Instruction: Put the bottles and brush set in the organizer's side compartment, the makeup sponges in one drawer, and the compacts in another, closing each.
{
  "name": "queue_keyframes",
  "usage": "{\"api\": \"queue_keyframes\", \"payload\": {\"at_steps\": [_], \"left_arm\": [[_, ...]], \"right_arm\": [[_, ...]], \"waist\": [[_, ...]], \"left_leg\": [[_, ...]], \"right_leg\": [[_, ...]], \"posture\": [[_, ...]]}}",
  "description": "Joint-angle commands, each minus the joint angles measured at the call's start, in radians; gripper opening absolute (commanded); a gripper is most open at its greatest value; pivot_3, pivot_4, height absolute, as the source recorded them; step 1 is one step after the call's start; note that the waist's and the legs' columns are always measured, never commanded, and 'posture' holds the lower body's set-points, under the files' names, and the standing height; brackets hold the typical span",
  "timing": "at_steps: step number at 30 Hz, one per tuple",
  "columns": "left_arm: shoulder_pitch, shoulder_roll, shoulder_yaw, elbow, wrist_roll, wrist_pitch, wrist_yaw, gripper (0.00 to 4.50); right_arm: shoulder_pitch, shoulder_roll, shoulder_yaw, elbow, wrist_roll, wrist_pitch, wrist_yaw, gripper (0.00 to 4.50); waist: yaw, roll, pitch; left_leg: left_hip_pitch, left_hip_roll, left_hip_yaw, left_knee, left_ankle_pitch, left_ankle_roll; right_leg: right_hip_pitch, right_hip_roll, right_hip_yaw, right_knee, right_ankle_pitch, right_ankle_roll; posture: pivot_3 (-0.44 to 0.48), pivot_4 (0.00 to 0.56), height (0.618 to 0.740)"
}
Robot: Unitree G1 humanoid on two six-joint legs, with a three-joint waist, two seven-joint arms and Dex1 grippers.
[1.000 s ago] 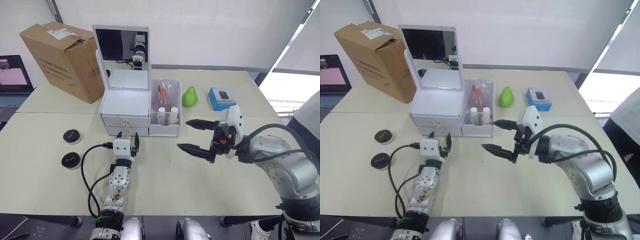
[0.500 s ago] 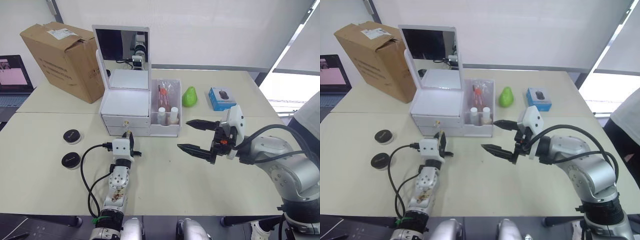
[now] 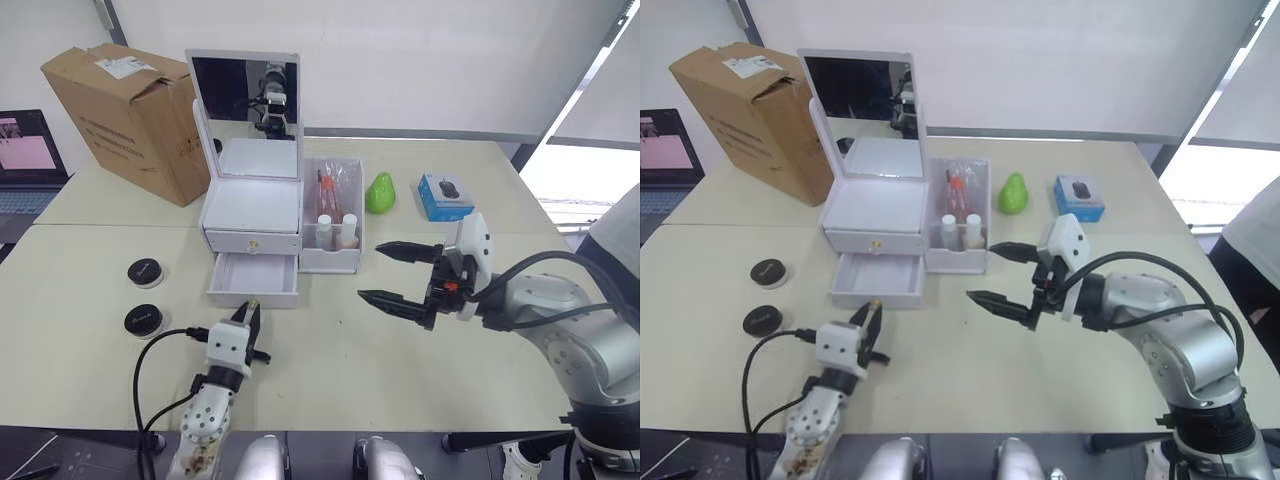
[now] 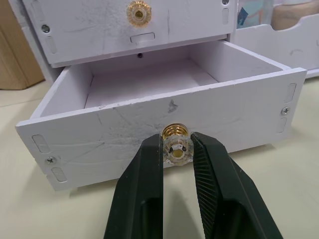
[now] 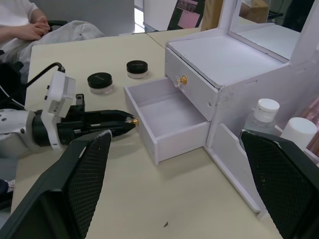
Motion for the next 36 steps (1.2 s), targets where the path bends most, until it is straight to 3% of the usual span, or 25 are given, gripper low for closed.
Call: {"api": "queue_keyframes", "payload": {"at_steps": [1, 9, 16, 21, 23, 26, 28, 32, 36], "left_arm": [[0.04, 0.002, -0.011, -0.087, -0.019, 0.039, -0.02, 0.55], [0.025, 0.004, -0.006, -0.085, -0.01, 0.065, -0.015, 0.55], [0.039, 0.017, 0.005, -0.108, -0.019, 0.058, -0.028, 2.68], [0.122, 0.075, 0.042, -0.222, -0.053, 0.075, -0.078, 4.26], [0.178, 0.123, 0.093, -0.301, -0.112, 0.088, -0.128, 4.46], [0.243, 0.26, 0.315, -0.35, -0.405, 0.171, -0.298, 4.46], [0.231, 0.385, 0.484, -0.261, -0.541, 0.218, -0.416, 4.46], [0.174, 0.6, 0.686, -0.02, -0.646, 0.316, -0.596, 4.46], [0.163, 0.719, 0.77, 0.118, -0.693, 0.403, -0.749, 4.46]], "right_arm": [[-0.021, -0.01, -0.032, -0.013, 0.012, -0.004, 0.001, 4.5], [-0.013, -0.014, -0.032, -0.016, 0.015, 0.001, 0.005, 4.5], [-0.006, -0.014, -0.04, -0.016, 0.018, 0.001, 0.0, 4.5], [0.021, -0.023, -0.067, -0.019, 0.023, 0.001, -0.001, 4.5], [0.051, -0.033, -0.096, -0.025, 0.034, 0.005, -0.002, 4.5], [0.178, -0.07, -0.2, -0.012, 0.022, -0.009, 0.008, 4.5], [0.266, -0.068, -0.285, 0.015, 0.022, -0.037, 0.017, 4.5], [0.411, -0.032, -0.399, 0.095, -0.024, -0.166, 0.057, 4.5], [0.542, -0.019, -0.477, 0.184, -0.051, -0.249, 0.13, 4.5]], "waist": [[0.0, 0.0, 0.0], [0.001, 0.0, 0.0], [-0.001, 0.0, 0.0], [-0.002, 0.0, 0.0], [-0.002, -0.001, 0.001], [0.001, 0.0, 0.002], [0.004, 0.002, 0.004], [0.002, 0.006, 0.007], [-0.003, 0.006, 0.007]], "left_leg": [[0.0, 0.0, 0.0, 0.0, 0.0, 0.0], [-0.001, -0.001, 0.001, 0.0, 0.0, 0.0], [-0.002, -0.001, 0.001, 0.0, 0.0, 0.0], [-0.002, 0.0, 0.001, 0.0, 0.0, 0.0], [-0.002, 0.001, 0.001, 0.0, 0.0, 0.0], [-0.001, 0.002, 0.0, 0.0, -0.001, -0.002], [-0.001, 0.002, 0.0, -0.001, -0.003, -0.005], [-0.001, 0.001, 0.0, -0.001, -0.003, -0.005], [0.001, 0.001, 0.001, -0.001, -0.003, -0.006]], "right_leg": [[0.0, 0.0, 0.0, 0.0, 0.0, 0.0], [-0.001, 0.001, 0.0, 0.0, 0.0, 0.0], [0.0, 0.002, 0.001, 0.0, 0.0, 0.0], [-0.001, 0.002, 0.001, 0.0, 0.0, 0.0], [-0.003, 0.002, 0.001, 0.0, 0.0, 0.0], [-0.004, 0.001, 0.0, 0.0, 0.0, -0.001], [-0.004, 0.001, -0.001, 0.0, -0.002, -0.003], [-0.004, 0.001, -0.003, 0.0, -0.002, -0.003], [-0.003, 0.001, -0.001, 0.0, -0.002, -0.002]], "posture": [[0.0, 0.15, 0.74], [0.0, 0.15, 0.74], [0.0, 0.15, 0.74], [0.0, 0.15, 0.74], [0.0, 0.15, 0.74], [0.0, 0.15, 0.74], [0.0, 0.15, 0.74], [0.0, 0.15, 0.74], [0.0, 0.15, 0.74]]}}
